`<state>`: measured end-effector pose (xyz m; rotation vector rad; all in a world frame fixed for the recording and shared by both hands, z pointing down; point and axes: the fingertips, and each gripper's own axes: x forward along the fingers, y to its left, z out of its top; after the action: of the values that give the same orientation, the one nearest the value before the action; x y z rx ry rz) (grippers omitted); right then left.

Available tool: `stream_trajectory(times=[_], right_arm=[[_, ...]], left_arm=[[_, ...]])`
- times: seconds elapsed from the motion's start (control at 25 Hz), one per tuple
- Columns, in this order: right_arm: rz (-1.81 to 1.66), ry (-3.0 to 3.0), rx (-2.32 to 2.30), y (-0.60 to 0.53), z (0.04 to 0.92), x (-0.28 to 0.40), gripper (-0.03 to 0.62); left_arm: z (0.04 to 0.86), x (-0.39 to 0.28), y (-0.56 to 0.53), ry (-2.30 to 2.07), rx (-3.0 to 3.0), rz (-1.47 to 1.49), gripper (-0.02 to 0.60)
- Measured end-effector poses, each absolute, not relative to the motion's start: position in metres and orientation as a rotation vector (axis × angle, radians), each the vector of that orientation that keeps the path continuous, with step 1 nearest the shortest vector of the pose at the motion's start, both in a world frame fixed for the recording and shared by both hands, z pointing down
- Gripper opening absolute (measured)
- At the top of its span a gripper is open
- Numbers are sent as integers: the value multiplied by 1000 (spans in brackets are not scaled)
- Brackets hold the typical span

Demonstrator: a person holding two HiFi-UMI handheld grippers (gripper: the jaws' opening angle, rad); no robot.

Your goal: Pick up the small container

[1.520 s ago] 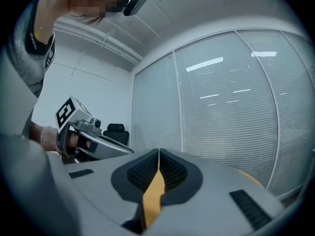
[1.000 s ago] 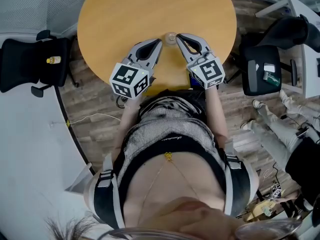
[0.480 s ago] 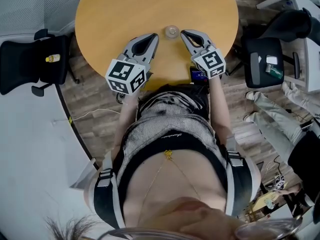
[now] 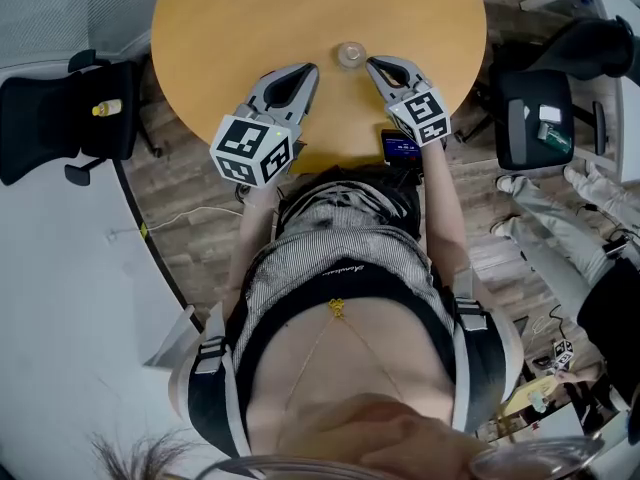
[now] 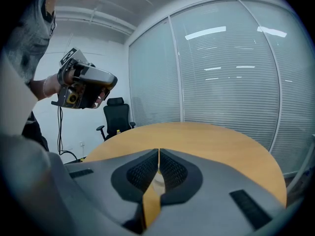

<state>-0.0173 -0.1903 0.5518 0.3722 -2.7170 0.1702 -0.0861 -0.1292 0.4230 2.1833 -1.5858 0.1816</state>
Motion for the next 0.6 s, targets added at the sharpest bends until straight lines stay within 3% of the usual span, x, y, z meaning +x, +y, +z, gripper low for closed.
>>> stream_trajectory(times=[0.6], right_arm=[[238, -2588, 350, -193, 610, -21, 23]], left_arm=[[438, -103, -122, -1608, 2110, 207, 18]])
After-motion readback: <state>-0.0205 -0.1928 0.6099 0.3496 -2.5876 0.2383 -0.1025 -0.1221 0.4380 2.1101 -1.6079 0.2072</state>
